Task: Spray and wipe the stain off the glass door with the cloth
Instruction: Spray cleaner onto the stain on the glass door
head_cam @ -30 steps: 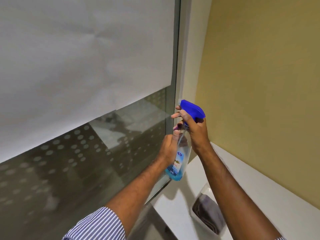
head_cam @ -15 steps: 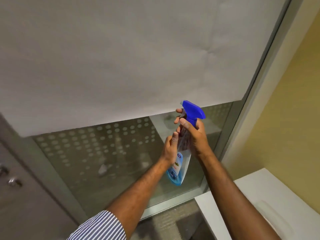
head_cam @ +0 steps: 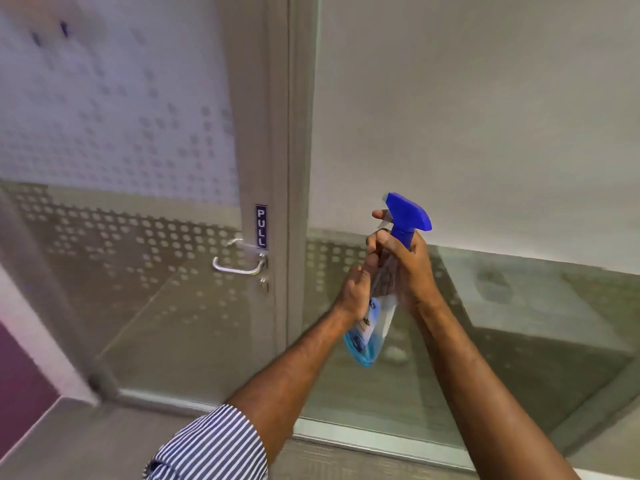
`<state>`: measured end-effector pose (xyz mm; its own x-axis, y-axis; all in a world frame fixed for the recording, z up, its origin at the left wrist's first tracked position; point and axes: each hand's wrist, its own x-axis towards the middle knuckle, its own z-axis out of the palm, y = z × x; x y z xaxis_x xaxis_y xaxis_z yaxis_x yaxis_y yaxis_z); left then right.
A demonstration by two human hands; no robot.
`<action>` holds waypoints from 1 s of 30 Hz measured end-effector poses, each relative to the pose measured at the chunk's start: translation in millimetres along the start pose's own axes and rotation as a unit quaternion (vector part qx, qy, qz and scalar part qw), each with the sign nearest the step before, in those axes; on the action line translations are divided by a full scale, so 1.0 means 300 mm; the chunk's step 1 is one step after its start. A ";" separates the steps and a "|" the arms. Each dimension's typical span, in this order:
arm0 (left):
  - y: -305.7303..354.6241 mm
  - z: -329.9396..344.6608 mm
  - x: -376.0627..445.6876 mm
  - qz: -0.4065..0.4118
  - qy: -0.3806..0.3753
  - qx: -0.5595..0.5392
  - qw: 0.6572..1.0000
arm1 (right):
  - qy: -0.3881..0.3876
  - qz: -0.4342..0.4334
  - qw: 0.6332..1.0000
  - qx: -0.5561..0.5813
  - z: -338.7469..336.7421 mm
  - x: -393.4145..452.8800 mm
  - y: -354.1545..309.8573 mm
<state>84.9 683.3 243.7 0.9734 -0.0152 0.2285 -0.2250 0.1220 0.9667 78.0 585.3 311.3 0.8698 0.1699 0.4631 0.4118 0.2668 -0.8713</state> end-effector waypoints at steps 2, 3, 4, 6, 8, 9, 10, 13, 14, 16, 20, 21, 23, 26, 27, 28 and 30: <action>0.034 -0.129 -0.022 0.022 0.005 -0.016 1.000 | -0.027 -0.005 1.000 0.015 0.142 0.016 0.022; 0.053 -0.193 -0.036 0.036 0.011 -0.028 0.999 | -0.037 -0.005 0.999 0.022 0.211 0.023 0.031; 0.087 -0.255 -0.058 0.052 0.018 -0.044 0.998 | -0.045 -0.006 0.999 0.030 0.280 0.030 0.039; 0.138 -0.371 -0.086 0.082 0.037 -0.049 0.995 | -0.063 -0.009 0.997 0.049 0.414 0.046 0.055; 0.180 -0.491 -0.108 0.097 0.068 -0.034 0.992 | -0.079 -0.011 0.994 0.069 0.543 0.067 0.070; 0.196 -0.553 -0.117 0.105 0.081 -0.028 0.991 | -0.088 -0.013 0.993 0.075 0.604 0.078 0.077; 0.204 -0.613 -0.124 0.114 0.093 -0.020 0.989 | -0.100 -0.014 0.992 0.080 0.665 0.089 0.084; 0.229 -0.784 -0.144 0.125 0.127 0.015 0.984 | -0.140 -0.014 0.984 0.107 0.829 0.124 0.112; 0.241 -0.837 -0.152 0.127 0.136 0.019 0.982 | -0.152 -0.009 0.981 0.119 0.881 0.137 0.126; 0.258 -0.944 -0.153 0.130 0.156 0.029 0.979 | -0.175 0.004 0.975 0.139 0.983 0.170 0.158; 0.296 -1.161 -0.145 0.144 0.208 0.062 0.965 | -0.202 0.014 0.965 0.165 1.191 0.247 0.234; 0.301 -1.215 -0.141 0.148 0.219 0.074 0.962 | -0.207 0.014 0.963 0.172 1.243 0.267 0.253; 0.314 -1.327 -0.122 0.149 0.238 0.086 0.956 | -0.218 0.015 0.957 0.189 1.347 0.314 0.292; 0.360 -1.493 -0.081 0.150 0.257 0.092 0.950 | -0.232 0.010 0.953 0.196 1.505 0.402 0.336; 0.380 -1.551 -0.061 0.152 0.258 0.098 0.949 | -0.231 0.006 0.953 0.197 1.561 0.437 0.345; 0.406 -1.604 -0.042 0.158 0.257 0.110 0.947 | -0.227 0.000 0.954 0.198 1.614 0.473 0.357; 0.450 -1.712 0.009 0.165 0.263 0.122 0.943 | -0.224 -0.014 0.953 0.203 1.717 0.550 0.380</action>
<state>79.1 1209.5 315.5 0.7204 0.4858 0.4950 -0.4605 -0.1988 0.8651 128.5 1132.2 372.0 0.6193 0.5212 0.5872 0.2155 0.6063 -0.7655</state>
